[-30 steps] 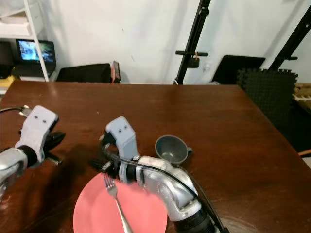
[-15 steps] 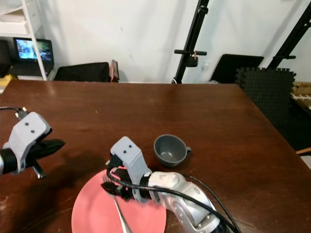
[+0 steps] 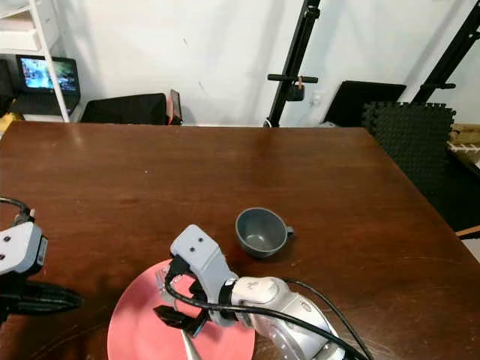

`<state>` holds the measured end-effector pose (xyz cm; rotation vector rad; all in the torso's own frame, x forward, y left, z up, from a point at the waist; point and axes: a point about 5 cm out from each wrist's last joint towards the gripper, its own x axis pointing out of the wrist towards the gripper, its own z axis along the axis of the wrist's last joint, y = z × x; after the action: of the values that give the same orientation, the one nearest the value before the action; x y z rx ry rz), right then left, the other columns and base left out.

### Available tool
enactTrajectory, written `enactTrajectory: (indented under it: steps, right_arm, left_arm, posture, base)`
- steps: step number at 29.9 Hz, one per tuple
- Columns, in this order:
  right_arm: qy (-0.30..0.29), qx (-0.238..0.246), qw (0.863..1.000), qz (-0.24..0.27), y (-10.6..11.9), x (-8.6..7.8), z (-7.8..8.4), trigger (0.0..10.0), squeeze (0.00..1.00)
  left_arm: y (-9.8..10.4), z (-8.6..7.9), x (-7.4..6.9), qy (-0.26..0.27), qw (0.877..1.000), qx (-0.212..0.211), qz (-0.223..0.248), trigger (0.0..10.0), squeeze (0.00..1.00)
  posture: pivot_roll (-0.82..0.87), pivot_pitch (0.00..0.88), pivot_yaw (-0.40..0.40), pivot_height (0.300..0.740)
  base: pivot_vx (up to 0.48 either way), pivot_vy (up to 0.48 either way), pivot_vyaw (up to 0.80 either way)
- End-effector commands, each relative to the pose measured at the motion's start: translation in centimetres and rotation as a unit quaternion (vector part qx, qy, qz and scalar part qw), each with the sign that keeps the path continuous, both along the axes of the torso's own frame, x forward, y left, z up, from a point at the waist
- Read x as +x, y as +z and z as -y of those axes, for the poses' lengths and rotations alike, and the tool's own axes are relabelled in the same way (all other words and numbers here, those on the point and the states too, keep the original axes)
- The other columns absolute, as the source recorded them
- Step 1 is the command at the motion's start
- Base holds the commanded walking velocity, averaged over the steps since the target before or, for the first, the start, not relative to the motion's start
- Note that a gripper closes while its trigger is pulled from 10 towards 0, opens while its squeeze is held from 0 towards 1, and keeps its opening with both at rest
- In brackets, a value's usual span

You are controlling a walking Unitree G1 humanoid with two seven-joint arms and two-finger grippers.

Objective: Setting the table

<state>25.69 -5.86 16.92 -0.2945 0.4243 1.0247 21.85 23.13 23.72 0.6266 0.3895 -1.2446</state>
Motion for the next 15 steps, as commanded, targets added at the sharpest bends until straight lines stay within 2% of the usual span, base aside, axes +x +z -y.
enactTrajectory:
  steps: [1,4,6,8,15]
  right_arm:
    - [0.008,-0.017,1.000,-0.010,-0.5,-0.6,0.3,10.0,0.00]
    - [0.006,-0.033,0.999,-0.005,-0.9,-0.6,0.6,10.0,0.00]
    - [-0.019,-0.043,0.999,0.007,-1.2,0.0,1.0,10.0,0.00]
    - [-0.030,-0.046,0.998,0.012,-1.2,0.4,1.3,10.0,1.00]
    - [-0.041,-0.058,0.997,0.014,-1.5,0.6,1.6,10.0,1.00]
  left_arm:
    - [-0.2,1.2,-1.0,-0.054,0.998,-0.001,-0.019,10.0,0.00]
    - [-0.4,1.8,-1.2,-0.067,0.997,-0.008,-0.022,10.0,0.00]
    - [-0.5,2.1,-1.0,-0.063,0.998,-0.019,-0.017,10.0,0.00]
    - [-0.5,2.3,-0.9,-0.059,0.998,-0.025,-0.013,10.0,0.00]
    - [-0.5,2.4,-0.9,-0.061,0.998,-0.028,-0.011,10.0,0.00]
  posture:
    - [0.05,0.165,-0.041,0.740]
    - [0.05,0.163,-0.040,0.740]
    - [0.05,0.162,-0.040,0.740]
    - [0.04,0.163,-0.042,0.740]
    - [0.04,0.161,-0.044,0.740]
  base:
    - [0.000,0.000,0.00]
    - [0.000,0.000,0.00]
    - [0.000,0.000,0.00]
    - [0.000,0.000,0.00]
    - [0.000,0.000,0.00]
